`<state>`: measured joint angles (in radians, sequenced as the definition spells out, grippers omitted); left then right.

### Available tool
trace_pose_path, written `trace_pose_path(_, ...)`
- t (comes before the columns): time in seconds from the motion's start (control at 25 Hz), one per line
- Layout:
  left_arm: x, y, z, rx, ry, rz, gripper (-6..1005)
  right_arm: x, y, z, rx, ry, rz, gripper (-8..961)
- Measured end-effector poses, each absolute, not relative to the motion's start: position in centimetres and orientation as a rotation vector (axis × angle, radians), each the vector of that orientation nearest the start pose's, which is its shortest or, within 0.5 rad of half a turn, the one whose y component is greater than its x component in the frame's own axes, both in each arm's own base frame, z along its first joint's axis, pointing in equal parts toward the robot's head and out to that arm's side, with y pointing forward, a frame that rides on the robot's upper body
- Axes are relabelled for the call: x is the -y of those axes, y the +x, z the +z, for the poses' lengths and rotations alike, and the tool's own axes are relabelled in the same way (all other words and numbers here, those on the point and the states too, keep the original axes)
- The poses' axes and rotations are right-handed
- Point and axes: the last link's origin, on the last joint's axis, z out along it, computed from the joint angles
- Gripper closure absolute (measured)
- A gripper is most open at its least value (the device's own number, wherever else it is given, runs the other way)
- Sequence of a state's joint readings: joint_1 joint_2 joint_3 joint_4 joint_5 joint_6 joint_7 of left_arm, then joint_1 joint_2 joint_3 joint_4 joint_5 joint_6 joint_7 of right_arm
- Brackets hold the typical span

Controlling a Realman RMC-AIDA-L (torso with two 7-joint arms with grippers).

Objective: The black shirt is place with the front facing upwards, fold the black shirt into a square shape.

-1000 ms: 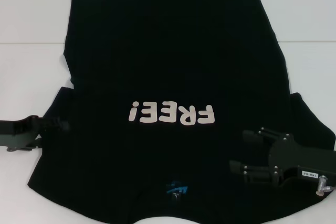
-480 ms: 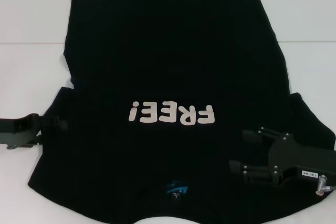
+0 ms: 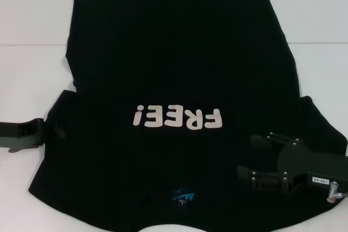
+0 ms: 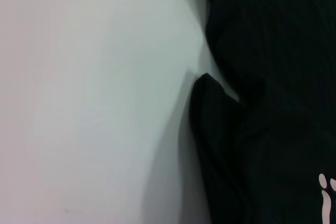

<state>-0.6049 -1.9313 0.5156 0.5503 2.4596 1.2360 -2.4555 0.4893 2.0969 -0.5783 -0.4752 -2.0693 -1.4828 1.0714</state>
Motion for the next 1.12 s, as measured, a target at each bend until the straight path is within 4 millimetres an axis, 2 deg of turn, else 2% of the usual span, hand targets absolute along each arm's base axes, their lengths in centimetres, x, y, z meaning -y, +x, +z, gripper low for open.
trace_pose_path(0.28,-36.2,-35.2,5.1,-2.558,2.471,0.445,668,-30.2,29.5,-3.3,-0.530,-2.684,0.660,27)
trace_pose_path(0.4,-36.2,-35.2,5.1,-2.556,2.474,0.446,917,-30.2,29.5,-3.3,-0.528,-2.684,0.660,27)
trace_pose_path(0.68,-36.5,-35.3,5.9,-2.557,2.503,0.453,982,-30.3,29.4,-3.3,-0.527,-2.684,0.660,26)
trace_pose_path(0.96,-37.1,-36.0,9.7,-2.597,2.590,0.466,983,-30.3,29.4,-3.3,-0.525,-2.685,0.661,26)
trace_pose_path(1.12,-37.3,-36.0,10.5,-2.601,2.603,0.475,983,-30.3,29.4,-3.3,-0.525,-2.686,0.663,26)
